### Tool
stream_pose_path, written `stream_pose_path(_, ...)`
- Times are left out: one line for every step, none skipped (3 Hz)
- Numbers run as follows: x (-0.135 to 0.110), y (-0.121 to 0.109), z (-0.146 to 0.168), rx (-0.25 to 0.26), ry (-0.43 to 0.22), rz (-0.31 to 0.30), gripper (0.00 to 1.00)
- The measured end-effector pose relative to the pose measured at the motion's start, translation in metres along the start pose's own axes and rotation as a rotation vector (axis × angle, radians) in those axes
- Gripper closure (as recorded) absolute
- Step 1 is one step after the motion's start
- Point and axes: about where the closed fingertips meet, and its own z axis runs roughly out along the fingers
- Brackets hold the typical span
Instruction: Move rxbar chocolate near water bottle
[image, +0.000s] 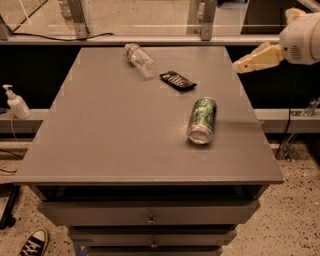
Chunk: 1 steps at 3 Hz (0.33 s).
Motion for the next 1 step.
stream_pose_path(0.0037, -0.0046, -0.0081, 0.013, 0.005, -0.002, 0.00)
